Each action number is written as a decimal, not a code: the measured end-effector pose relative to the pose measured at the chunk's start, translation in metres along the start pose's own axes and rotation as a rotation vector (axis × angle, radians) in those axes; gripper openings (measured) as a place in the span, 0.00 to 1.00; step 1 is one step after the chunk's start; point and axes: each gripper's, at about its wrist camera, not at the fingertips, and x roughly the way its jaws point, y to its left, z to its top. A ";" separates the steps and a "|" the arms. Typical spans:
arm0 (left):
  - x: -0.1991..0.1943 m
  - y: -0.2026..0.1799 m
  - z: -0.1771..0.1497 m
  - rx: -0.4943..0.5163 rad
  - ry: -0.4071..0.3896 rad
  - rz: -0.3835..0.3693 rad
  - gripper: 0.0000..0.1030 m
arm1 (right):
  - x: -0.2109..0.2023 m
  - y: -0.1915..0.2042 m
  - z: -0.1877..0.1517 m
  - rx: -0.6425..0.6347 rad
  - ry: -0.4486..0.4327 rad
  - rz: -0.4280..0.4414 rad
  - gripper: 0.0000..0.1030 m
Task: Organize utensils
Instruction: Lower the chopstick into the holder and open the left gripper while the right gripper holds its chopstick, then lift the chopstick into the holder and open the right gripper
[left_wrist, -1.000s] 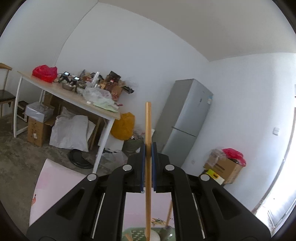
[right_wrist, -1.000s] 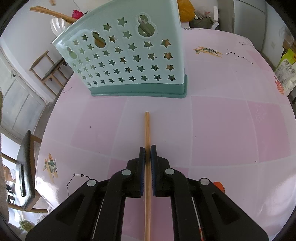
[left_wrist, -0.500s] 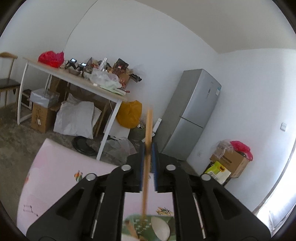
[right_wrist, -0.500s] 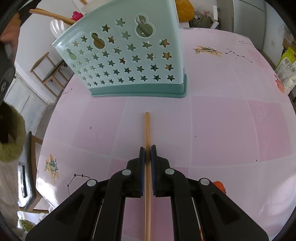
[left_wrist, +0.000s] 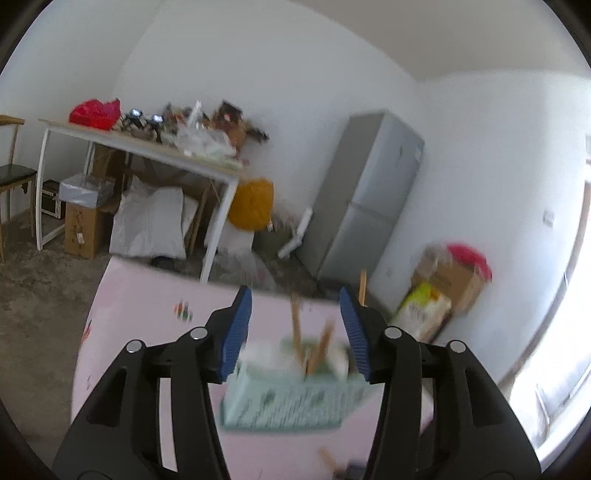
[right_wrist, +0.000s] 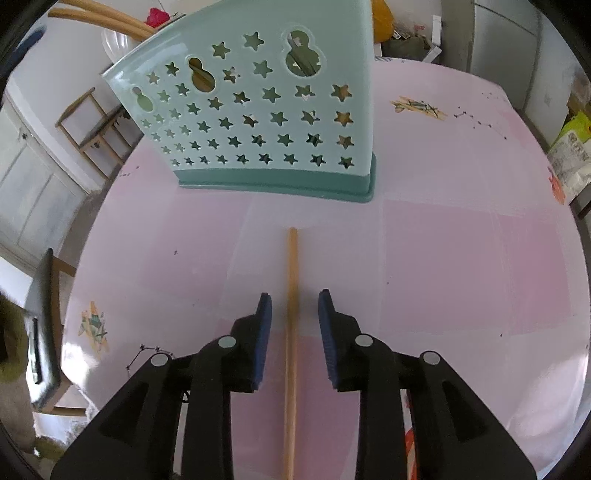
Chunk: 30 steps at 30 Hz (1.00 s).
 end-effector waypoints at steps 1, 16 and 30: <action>-0.004 0.001 -0.007 0.009 0.020 0.002 0.47 | 0.001 0.001 0.003 -0.006 0.000 -0.010 0.25; 0.010 0.023 -0.156 0.088 0.530 0.221 0.49 | 0.012 0.013 0.029 -0.056 -0.014 -0.092 0.07; 0.009 0.025 -0.158 0.076 0.536 0.236 0.49 | -0.154 0.009 0.082 0.013 -0.471 -0.066 0.07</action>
